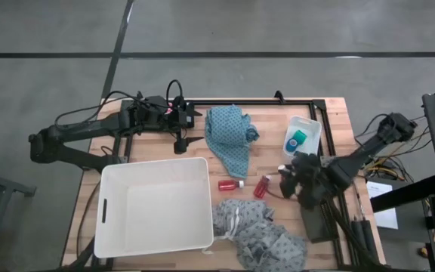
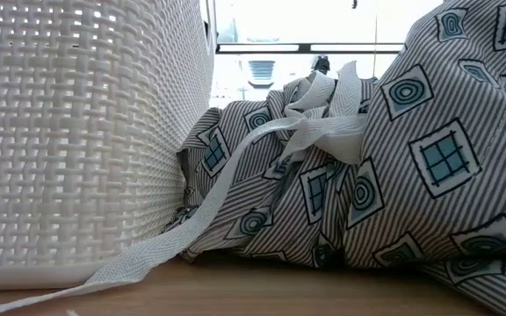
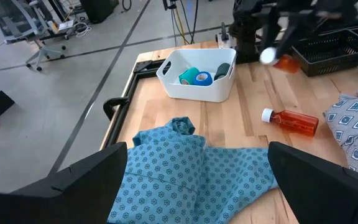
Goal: Pick & Place Medicine items
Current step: Put the top red medicine bottle into the black bin
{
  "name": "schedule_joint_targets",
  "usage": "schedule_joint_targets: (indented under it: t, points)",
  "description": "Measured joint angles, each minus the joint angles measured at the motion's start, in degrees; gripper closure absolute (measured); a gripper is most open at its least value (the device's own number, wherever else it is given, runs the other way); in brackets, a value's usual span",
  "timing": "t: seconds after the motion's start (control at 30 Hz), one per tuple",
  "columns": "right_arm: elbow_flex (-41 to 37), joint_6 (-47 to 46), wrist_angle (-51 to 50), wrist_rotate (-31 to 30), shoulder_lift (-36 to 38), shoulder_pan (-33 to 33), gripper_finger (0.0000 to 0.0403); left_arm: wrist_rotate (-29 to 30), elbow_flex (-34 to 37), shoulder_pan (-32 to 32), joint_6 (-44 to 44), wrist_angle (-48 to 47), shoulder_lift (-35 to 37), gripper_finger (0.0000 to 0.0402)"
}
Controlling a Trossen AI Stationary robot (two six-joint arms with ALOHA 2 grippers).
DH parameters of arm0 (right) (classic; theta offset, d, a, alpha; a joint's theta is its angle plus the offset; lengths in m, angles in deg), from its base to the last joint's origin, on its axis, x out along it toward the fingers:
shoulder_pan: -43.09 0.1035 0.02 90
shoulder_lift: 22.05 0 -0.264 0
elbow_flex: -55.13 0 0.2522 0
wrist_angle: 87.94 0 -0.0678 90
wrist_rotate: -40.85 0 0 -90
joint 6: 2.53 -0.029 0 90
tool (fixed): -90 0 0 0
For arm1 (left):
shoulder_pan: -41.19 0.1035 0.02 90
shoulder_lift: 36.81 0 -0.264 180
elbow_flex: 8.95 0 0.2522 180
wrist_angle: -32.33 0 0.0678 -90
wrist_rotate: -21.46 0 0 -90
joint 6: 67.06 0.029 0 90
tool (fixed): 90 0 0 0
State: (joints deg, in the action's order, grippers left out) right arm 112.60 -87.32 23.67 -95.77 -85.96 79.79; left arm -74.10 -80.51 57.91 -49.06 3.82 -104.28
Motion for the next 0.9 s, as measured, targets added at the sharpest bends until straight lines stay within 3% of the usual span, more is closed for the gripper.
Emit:
schedule_joint_targets:
  t: [0.23,0.43,0.53,0.9]
  points:
    - [-0.02,-1.63,-0.04,-8.25,0.01,17.48,0.0275,0.00,0.00,-0.01,0.00,-0.01,0.00,0.0009]
    - [-0.05,-1.29,0.44,-22.45,-0.69,33.22,0.0275,0.02,0.00,0.00,-0.02,-0.01,0.00,0.0009]
    - [-0.07,-1.21,0.81,-26.70,-2.47,39.26,0.0275,0.02,0.00,0.00,-0.02,-0.14,0.00,0.0009]
    - [0.19,-7.14,0.44,-26.99,-11.88,48.06,0.0275,0.01,0.00,0.01,-0.17,-0.35,0.00,0.0009]
